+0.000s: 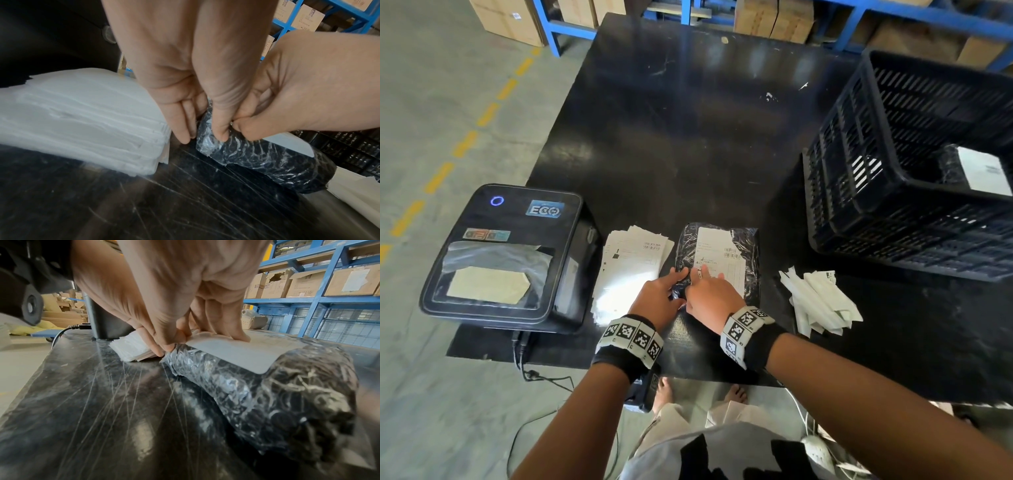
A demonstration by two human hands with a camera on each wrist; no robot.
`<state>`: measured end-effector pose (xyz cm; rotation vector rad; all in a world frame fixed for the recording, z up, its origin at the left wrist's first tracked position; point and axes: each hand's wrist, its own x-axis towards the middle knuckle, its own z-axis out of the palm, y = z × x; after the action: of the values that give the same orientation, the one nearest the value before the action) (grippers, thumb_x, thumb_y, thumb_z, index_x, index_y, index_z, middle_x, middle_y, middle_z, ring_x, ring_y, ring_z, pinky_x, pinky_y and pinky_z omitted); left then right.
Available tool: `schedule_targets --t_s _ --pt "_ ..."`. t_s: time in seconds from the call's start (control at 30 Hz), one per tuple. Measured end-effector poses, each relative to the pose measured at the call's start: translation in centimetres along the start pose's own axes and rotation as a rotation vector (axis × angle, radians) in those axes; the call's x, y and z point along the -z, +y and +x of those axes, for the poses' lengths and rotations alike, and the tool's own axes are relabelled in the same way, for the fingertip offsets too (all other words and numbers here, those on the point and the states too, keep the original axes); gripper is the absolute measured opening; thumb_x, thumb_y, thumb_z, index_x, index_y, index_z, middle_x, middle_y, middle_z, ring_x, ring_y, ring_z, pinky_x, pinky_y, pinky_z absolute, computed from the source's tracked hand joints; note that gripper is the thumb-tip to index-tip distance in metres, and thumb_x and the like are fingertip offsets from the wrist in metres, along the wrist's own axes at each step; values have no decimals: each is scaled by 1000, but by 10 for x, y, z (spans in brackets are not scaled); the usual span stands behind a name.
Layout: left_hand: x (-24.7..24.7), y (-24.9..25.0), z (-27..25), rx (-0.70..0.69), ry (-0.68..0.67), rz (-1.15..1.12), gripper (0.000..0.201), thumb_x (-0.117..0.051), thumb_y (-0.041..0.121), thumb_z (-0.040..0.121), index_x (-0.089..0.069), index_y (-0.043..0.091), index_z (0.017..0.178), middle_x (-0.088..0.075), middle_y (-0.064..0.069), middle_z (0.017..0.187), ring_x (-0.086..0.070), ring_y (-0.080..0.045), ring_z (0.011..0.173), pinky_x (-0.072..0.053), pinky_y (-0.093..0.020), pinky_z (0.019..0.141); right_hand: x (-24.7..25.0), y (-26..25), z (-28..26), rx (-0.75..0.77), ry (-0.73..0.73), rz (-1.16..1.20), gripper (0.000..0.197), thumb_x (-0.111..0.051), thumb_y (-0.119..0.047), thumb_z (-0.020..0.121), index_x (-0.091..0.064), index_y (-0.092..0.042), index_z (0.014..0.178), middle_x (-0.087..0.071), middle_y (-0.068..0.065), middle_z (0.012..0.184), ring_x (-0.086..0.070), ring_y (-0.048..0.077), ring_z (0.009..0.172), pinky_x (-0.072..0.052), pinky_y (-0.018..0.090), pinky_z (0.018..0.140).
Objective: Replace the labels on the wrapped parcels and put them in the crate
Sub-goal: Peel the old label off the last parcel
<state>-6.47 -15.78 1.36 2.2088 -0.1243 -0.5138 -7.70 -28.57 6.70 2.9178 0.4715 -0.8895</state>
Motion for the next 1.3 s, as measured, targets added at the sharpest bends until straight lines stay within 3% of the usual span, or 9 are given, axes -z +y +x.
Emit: schedule_targets --t_s 0.17,0.23,0.37,0.53,0.7,0.9,1.07,1.17,1.3 --pt "1 1 -2 -4 6 11 64 -71 3 80 -50 26 136 -56 -4 134 -59 -16 115 -40 -16 93 6 10 -7 -23 129 111 37 -41 -24 99 -52 -5 128 -49 14 134 -58 32 107 -49 39 80" --pt "1 2 -2 13 -3 3 65 -71 5 81 -48 29 137 -51 -4 139 -58 -17 117 -41 -20 96 2 21 -11 -39 197 233 29 -43 -25 96 -62 -10 113 -55 9 132 -64 28 96 -53 36 79" --pt "1 2 -2 29 -9 8 66 -70 7 82 -45 30 139 -45 -4 145 -56 -18 120 -41 -22 97 -15 36 -23 4 262 276 23 -50 -26 95 -67 -14 106 -53 -2 137 -62 20 108 -54 36 87" --pt "0 4 -3 25 -6 10 67 -70 7 82 -44 31 139 -46 -4 143 -57 -18 119 -42 -23 98 -28 40 -18 27 292 184 30 -45 -21 96 -71 -7 89 -51 -1 136 -62 18 110 -57 35 76" --pt "1 4 -3 27 -6 26 66 -70 9 83 -44 31 139 -49 -4 141 -57 -18 118 -42 -23 97 -19 34 -16 25 201 59 32 -43 -23 99 -67 -3 95 -44 6 137 -49 19 74 -43 30 64" --pt "1 4 -3 34 -4 27 66 -70 8 83 -44 31 139 -47 -4 144 -57 -17 118 -42 -20 95 -11 32 -15 15 174 41 30 -40 -22 97 -64 -5 105 -53 7 126 -49 20 68 -40 29 62" --pt "5 11 -6 14 -17 65 64 -71 10 82 -45 28 139 -51 -5 139 -61 -16 110 -45 -19 90 11 46 -9 -84 394 268 27 -48 -36 94 -70 -23 102 -70 -6 99 -66 15 85 -54 32 78" --pt "5 15 -6 2 -65 111 60 -71 16 82 -44 25 135 -63 -7 124 -64 -15 96 -52 -23 87 34 58 4 -138 381 296 28 -49 -36 96 -63 -25 118 -64 -5 117 -60 17 104 -49 37 92" --pt "6 22 -3 -5 -115 115 63 -74 19 79 -38 21 131 -60 -3 127 -62 -18 107 -48 -26 91 58 75 29 -140 225 298 40 -48 -32 96 -50 -28 136 -48 -2 140 -43 21 132 -40 44 104"
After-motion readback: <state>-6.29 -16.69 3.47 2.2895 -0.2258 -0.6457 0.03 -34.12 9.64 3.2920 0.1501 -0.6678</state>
